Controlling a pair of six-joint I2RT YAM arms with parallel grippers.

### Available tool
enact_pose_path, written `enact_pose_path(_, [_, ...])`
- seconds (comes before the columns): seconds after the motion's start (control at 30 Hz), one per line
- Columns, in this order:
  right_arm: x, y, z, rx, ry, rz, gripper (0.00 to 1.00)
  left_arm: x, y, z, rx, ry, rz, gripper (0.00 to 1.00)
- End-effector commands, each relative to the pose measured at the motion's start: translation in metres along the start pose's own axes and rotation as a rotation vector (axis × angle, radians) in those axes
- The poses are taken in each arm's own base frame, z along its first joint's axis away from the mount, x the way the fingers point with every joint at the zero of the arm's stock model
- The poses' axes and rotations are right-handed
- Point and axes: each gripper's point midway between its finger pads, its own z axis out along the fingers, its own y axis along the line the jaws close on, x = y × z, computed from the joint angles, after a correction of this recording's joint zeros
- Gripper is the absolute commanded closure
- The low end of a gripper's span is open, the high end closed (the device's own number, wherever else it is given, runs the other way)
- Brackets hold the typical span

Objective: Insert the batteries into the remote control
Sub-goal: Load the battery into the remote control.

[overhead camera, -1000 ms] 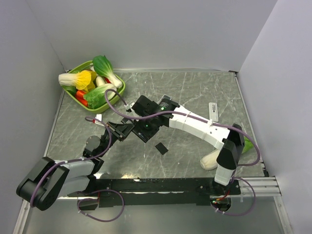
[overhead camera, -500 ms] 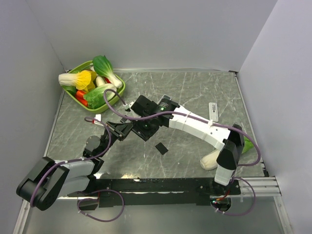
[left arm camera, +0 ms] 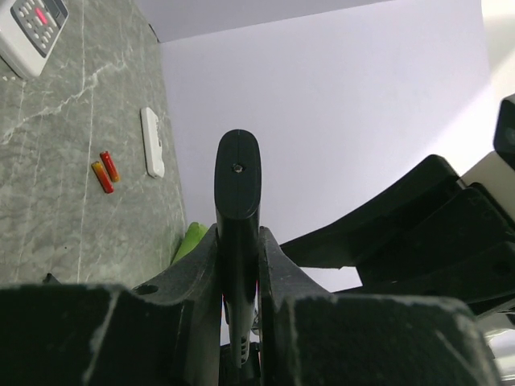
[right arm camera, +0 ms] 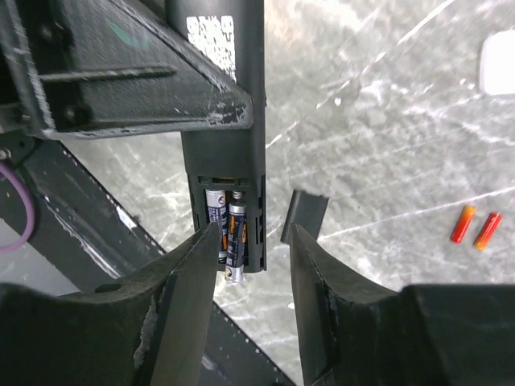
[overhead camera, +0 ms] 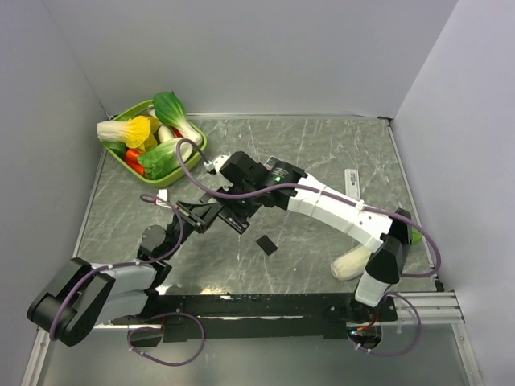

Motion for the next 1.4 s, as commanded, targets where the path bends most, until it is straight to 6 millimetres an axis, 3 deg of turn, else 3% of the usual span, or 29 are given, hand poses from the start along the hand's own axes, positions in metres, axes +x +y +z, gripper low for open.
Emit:
enact_pose_path(0.0, [-0.024,-0.006,-0.039,0.008,-0.158,-0.004,0.51,-0.002,-0.026,-0.004,0.101,-0.011,0.001,0.98])
enact_pose_path(0.07, [-0.024,-0.005,-0.039,-0.002,-0.181,-0.003,0.5,-0.002,-0.028,-0.004,0.105,-0.013,0.006,0.98])
enact_pose_path(0.1, [-0.024,-0.005,-0.048,-0.01,-0.209,-0.005,0.49,-0.002,-0.027,-0.004,0.099,-0.014,0.008,0.98])
enact_pose_path(0.3, [-0.005,-0.007,-0.055,-0.048,-0.296,-0.013,0.43,-0.003,-0.032,-0.004,0.108,-0.015,0.02,0.98])
enact_pose_path(0.47, [0.002,0.0,-0.068,-0.12,-0.406,-0.014,0.56,-0.003,-0.033,-0.003,0.104,-0.014,0.026,0.98])
enact_pose_path(0.5, [0.01,0.001,-0.062,-0.127,-0.403,-0.017,0.6,-0.003,-0.033,-0.003,0.104,-0.014,0.026,0.98])
enact_pose_path(0.57, [0.004,0.006,-0.069,-0.159,-0.468,-0.026,0.71,-0.003,-0.035,-0.003,0.107,-0.013,0.026,0.98])
enact_pose_path(0.67, [0.005,0.012,-0.065,-0.192,-0.488,-0.036,0.73,-0.003,-0.036,-0.002,0.109,-0.01,0.027,0.98])
enact_pose_path(0.83, [0.005,0.016,-0.056,-0.215,-0.48,-0.039,0.85,-0.002,-0.039,-0.002,0.117,-0.006,0.03,0.98])
enact_pose_path(1.0, [0.006,0.02,-0.051,-0.235,-0.464,-0.038,0.94,-0.003,-0.041,-0.003,0.12,-0.01,0.033,0.98])
enact_pose_path(1.37, [0.018,0.026,-0.043,-0.268,-0.396,-0.033,0.98,-0.003,-0.043,-0.003,0.124,-0.011,0.041,0.98])
